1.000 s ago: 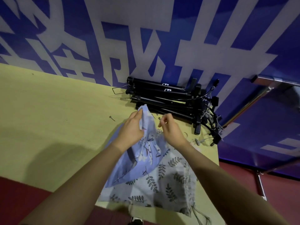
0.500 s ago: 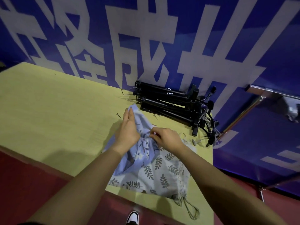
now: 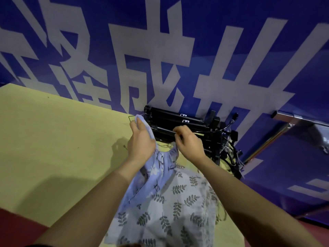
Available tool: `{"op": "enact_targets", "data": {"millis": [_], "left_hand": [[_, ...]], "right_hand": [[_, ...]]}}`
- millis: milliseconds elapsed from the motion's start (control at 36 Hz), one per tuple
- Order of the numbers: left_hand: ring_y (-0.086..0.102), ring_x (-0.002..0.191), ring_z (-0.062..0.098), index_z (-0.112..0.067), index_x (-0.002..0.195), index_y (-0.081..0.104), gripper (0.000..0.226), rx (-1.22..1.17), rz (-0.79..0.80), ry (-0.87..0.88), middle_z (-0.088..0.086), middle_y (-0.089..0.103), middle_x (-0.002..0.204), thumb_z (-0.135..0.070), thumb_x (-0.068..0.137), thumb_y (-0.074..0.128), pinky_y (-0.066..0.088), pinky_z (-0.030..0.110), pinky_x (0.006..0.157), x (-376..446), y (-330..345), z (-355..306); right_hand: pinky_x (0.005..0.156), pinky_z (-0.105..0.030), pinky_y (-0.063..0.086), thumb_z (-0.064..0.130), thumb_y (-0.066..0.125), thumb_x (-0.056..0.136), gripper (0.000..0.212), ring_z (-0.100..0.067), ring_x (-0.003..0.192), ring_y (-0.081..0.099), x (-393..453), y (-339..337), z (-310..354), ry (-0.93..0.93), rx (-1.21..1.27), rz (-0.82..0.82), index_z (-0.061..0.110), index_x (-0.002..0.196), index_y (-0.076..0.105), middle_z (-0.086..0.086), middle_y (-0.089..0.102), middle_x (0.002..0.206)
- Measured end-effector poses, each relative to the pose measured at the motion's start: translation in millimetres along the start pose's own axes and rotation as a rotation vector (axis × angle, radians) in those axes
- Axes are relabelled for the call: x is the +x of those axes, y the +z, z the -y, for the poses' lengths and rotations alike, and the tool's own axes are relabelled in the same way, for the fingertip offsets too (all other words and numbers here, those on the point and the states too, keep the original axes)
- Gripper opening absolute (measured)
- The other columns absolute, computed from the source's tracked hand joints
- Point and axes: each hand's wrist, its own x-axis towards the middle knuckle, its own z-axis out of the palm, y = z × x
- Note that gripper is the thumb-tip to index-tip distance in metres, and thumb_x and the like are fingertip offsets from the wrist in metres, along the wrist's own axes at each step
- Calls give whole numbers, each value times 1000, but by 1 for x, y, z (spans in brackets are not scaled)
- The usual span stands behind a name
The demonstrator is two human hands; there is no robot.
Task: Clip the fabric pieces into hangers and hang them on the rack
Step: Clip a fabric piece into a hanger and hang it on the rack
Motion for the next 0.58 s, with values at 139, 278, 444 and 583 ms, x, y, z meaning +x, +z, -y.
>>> {"op": "enact_targets", "data": {"millis": [139,278,444,583], "left_hand": [[58,82,37,-7,149,6,75,79,8,64,9,19,144,-10,90,52,47,38,58,34,8,2],[58,77,34,-7,149,5,74,114,13,107,10,21,145,-8,90,50,43,34,54,60,19,15],[57,73,30,-8,150,5,74,140,44,105,8,21,147,-7,89,48,36,28,52,78,26,29],[59,79,29,-10,150,7,76,151,85,101,6,19,149,-9,88,50,44,30,57,82,22,32]], "right_hand": [[87,-40,43,15,46,93,41,-32,112,52,53,11,-21,108,-285,116,13,134,43,-10,51,129],[106,-40,31,18,55,89,59,-33,126,39,93,27,-47,189,-487,224,10,142,30,-11,40,142],[103,-40,33,14,63,83,52,-31,116,45,114,44,-60,60,-736,248,10,129,40,-11,47,128],[92,-37,41,19,63,86,39,-31,106,51,119,44,-59,40,-800,214,8,118,46,-11,54,117]]}}
